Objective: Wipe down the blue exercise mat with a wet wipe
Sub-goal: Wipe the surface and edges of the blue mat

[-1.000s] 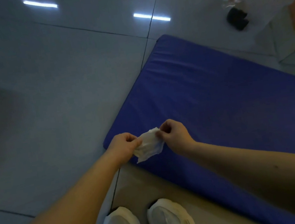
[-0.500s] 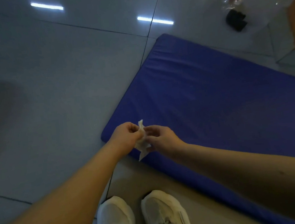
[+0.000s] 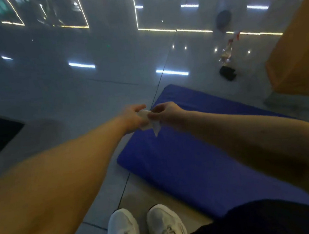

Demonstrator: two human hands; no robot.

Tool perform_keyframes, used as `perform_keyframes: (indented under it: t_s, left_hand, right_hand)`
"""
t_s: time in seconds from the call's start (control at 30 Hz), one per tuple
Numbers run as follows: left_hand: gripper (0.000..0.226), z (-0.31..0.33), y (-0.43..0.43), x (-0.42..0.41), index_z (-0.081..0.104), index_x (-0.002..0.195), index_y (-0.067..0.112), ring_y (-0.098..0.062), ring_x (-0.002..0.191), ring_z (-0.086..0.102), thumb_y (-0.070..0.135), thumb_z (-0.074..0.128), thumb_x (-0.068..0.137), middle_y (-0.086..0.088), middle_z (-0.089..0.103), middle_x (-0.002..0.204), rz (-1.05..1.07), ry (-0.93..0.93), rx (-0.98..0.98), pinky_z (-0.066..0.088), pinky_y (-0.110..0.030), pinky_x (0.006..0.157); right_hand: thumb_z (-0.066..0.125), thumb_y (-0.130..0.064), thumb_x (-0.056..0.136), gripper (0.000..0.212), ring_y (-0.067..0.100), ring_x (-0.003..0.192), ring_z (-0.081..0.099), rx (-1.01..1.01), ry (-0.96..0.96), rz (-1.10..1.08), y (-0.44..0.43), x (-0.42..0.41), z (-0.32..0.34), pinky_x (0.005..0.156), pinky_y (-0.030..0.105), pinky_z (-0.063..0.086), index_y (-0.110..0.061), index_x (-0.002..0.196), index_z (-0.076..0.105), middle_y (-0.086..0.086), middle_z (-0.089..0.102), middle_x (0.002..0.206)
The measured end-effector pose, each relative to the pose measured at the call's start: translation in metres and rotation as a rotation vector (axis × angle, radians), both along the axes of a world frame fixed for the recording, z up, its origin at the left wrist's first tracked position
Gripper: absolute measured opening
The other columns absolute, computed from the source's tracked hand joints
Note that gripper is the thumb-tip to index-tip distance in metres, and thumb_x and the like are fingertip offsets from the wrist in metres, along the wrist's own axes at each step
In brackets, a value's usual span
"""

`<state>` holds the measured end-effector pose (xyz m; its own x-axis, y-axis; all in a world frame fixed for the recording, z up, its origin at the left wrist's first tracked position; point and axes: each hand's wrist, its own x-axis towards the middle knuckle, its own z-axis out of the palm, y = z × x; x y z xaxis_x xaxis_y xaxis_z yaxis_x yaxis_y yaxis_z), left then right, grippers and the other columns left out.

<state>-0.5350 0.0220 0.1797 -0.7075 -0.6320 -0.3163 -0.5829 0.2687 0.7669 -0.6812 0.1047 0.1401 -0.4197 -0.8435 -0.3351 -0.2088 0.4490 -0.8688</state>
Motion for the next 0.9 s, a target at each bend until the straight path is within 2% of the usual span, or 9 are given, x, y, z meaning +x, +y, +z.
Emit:
perform_keyframes:
  t_s: [0.07,0.17,0.3,0.47,0.57,0.63,0.73,0.8,0.9]
  left_hand:
    - [0.032,0.024,-0.005,-0.003,0.066,0.122,0.013,-0.02,0.091,0.062,0.014,0.07,0.09,-0.006,0.066,0.107,-0.022,-0.063,-0.131,0.054,-0.027,0.071]
    - [0.013,0.035,-0.017,-0.002,0.067,0.096,0.008,-0.022,0.078,0.06,0.021,0.067,0.091,-0.013,0.065,0.093,0.06,-0.129,-0.168,0.051,-0.032,0.071]
    - [0.023,0.019,-0.036,0.001,0.061,0.11,0.001,-0.029,0.089,0.069,0.016,0.063,0.093,-0.019,0.067,0.101,0.223,-0.163,-0.036,0.06,-0.037,0.075]
    - [0.025,-0.053,-0.08,-0.021,0.06,0.115,-0.004,-0.021,0.063,0.063,0.015,0.061,0.098,-0.019,0.069,0.089,0.323,-0.18,0.119,0.052,-0.027,0.051]
    - [0.028,-0.101,-0.11,-0.041,0.061,0.113,-0.005,-0.023,0.063,0.06,0.021,0.059,0.1,-0.02,0.069,0.091,0.358,-0.213,0.143,0.052,-0.027,0.05]
    - [0.032,-0.121,-0.125,-0.046,0.065,0.107,-0.003,-0.026,0.069,0.064,0.027,0.062,0.096,-0.02,0.072,0.091,0.315,-0.274,0.131,0.056,-0.033,0.063]
    - [0.035,-0.131,-0.153,-0.044,0.064,0.107,-0.001,-0.029,0.085,0.066,0.03,0.067,0.093,-0.019,0.067,0.097,0.256,-0.332,0.131,0.06,-0.038,0.076]
    - [0.027,-0.124,-0.175,-0.046,0.065,0.108,0.001,-0.031,0.091,0.066,0.023,0.069,0.092,-0.018,0.065,0.101,0.201,-0.382,0.08,0.06,-0.042,0.083]
    - [0.02,-0.1,-0.205,-0.052,0.066,0.107,0.005,-0.028,0.084,0.066,0.014,0.068,0.09,-0.017,0.068,0.096,0.142,-0.394,0.001,0.058,-0.039,0.076]
  right_hand:
    - [0.076,-0.036,0.088,0.033,0.013,0.081,0.068,-0.011,0.05,0.04,-0.006,-0.003,0.029,0.065,0.02,0.048,-0.011,0.11,0.073,0.002,0.073,0.092]
    - [0.075,-0.023,0.086,0.007,0.01,0.066,0.064,0.061,0.007,0.11,-0.013,-0.012,0.047,0.06,0.02,0.044,-0.016,0.088,0.075,-0.002,0.072,0.073]
    - [0.073,-0.016,0.088,0.004,0.012,0.064,0.047,0.132,-0.189,0.08,-0.03,-0.029,0.022,0.059,0.026,0.035,-0.016,0.091,0.071,0.004,0.059,0.08]
    - [0.052,-0.026,0.104,0.018,0.018,0.082,0.061,0.142,-0.694,-0.187,-0.077,-0.046,-0.049,0.077,0.035,0.05,-0.013,0.101,0.064,0.002,0.066,0.083]
    - [0.05,-0.025,0.105,0.03,0.029,0.102,0.068,0.171,-0.917,-0.254,-0.111,-0.048,-0.099,0.087,0.044,0.057,-0.004,0.124,0.059,0.014,0.071,0.112]
    - [0.054,-0.016,0.103,0.031,0.027,0.105,0.068,0.208,-0.889,-0.278,-0.126,-0.042,-0.12,0.074,0.035,0.06,-0.004,0.131,0.057,0.013,0.067,0.123]
    - [0.062,-0.005,0.097,0.02,0.018,0.082,0.065,0.251,-0.674,-0.357,-0.152,-0.033,-0.138,0.048,0.022,0.051,-0.006,0.117,0.064,0.011,0.066,0.111]
    - [0.07,-0.006,0.093,0.018,0.017,0.078,0.063,0.259,-0.573,-0.425,-0.172,-0.035,-0.14,0.046,0.021,0.049,-0.007,0.11,0.065,0.013,0.066,0.106]
    - [0.077,-0.007,0.087,0.038,0.021,0.076,0.063,0.327,-0.515,-0.462,-0.203,-0.04,-0.126,0.043,0.021,0.049,-0.003,0.12,0.061,0.016,0.066,0.106]
